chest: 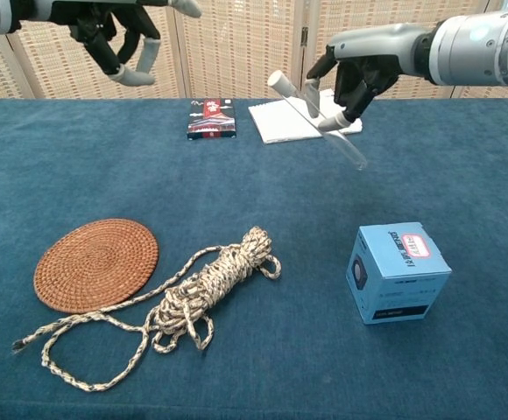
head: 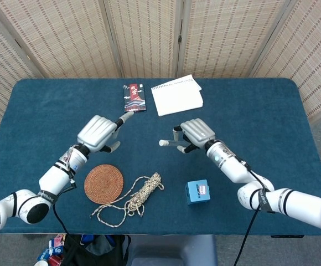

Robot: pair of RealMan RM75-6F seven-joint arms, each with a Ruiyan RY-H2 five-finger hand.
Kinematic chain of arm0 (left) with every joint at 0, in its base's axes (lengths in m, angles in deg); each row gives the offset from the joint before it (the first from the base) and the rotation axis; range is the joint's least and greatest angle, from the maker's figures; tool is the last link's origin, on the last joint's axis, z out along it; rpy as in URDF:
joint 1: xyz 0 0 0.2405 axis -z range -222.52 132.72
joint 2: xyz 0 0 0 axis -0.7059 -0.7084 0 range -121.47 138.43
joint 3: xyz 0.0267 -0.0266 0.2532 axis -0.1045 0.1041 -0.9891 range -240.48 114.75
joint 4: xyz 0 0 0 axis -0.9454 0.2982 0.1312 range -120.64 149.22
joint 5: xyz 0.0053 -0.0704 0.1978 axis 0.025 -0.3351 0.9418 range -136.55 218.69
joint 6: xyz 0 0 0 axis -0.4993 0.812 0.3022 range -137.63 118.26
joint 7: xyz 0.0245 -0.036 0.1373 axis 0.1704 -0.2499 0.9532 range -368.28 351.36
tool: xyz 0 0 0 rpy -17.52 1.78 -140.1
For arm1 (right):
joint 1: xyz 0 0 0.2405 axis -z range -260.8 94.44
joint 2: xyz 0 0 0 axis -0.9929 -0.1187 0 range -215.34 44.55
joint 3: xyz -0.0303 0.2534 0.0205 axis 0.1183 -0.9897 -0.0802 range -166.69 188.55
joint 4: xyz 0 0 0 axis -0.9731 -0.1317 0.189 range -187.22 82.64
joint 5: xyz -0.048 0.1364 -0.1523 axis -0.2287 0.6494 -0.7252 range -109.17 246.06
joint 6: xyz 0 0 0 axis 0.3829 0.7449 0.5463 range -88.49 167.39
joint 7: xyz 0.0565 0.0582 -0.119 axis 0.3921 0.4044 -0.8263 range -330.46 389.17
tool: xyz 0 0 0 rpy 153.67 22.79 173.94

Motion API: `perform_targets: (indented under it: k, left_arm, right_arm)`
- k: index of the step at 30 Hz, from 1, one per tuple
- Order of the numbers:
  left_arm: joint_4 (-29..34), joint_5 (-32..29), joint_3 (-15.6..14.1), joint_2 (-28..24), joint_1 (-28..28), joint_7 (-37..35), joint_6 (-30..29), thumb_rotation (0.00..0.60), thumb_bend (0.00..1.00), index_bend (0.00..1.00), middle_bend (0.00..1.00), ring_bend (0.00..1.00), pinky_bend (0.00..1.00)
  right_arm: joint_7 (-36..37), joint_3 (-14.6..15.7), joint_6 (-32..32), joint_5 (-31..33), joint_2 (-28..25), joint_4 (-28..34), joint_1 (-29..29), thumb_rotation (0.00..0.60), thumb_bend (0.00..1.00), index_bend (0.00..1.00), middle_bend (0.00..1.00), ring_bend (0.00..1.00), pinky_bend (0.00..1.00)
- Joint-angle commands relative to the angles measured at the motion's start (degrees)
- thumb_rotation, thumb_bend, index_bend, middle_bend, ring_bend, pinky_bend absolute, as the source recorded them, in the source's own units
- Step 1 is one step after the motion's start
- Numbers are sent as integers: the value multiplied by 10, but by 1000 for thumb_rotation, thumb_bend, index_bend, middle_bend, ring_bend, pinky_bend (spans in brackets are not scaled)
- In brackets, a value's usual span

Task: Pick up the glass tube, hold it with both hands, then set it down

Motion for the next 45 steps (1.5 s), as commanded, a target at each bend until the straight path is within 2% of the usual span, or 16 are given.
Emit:
perform_targets:
  k: [1, 5, 12, 20, 25, 32, 38, 43, 45]
  left_arm:
    - [-4, -7, -5, -1, -7, 2, -4, 600, 329, 0, 559, 584, 879]
    - [-8, -8, -13, -1, -14, 2, -5, 600, 329, 0, 559, 584, 879]
    - [-12, 7, -18, 2, -26, -6, -15, 600, 329, 0, 559, 584, 879]
    - [-23, 21, -21, 8, -36, -16, -21, 600, 329, 0, 543, 535, 870]
    - [-28, 27, -25, 9, -40, -20, -16, 600, 329, 0, 537, 532, 870]
    - [-37, 30, -31, 12, -44, -26, -3, 600, 329, 0, 537, 532, 870]
    - [-41, 32, -34, 15, -43, -24, 4, 600, 329, 0, 537, 532, 868]
    - [-39, 36, -35, 18, -45, -25, 6, 600, 329, 0, 537, 532, 867]
    - [-41, 36, -35, 19, -46, -25, 4, 600, 330, 0, 537, 532, 868]
  right_arm:
    - [-68, 34, -14, 75, -16, 7, -27, 600, 632, 956, 1000, 1000, 1000]
    - [-112, 65, -8, 131, 11, -17, -41, 600, 632, 956, 1000, 1000, 1000]
    - [-152, 89, 0, 200, 72, -73, -66, 600, 632, 956, 1000, 1000, 1000]
    - [-166, 85, 15, 232, 130, -124, -78, 600, 625, 956, 1000, 1000, 1000]
    - [-170, 81, 13, 245, 158, -151, -82, 600, 569, 949, 1000, 1000, 1000]
    - [-172, 74, 12, 254, 185, -178, -82, 600, 385, 786, 1000, 1000, 1000]
    - [-180, 71, 9, 267, 203, -197, -86, 600, 311, 677, 1000, 1000, 1000]
    - [-196, 74, 9, 280, 212, -205, -88, 600, 252, 549, 1000, 1000, 1000]
    - [-199, 73, 12, 286, 212, -203, -88, 600, 203, 470, 1000, 1000, 1000]
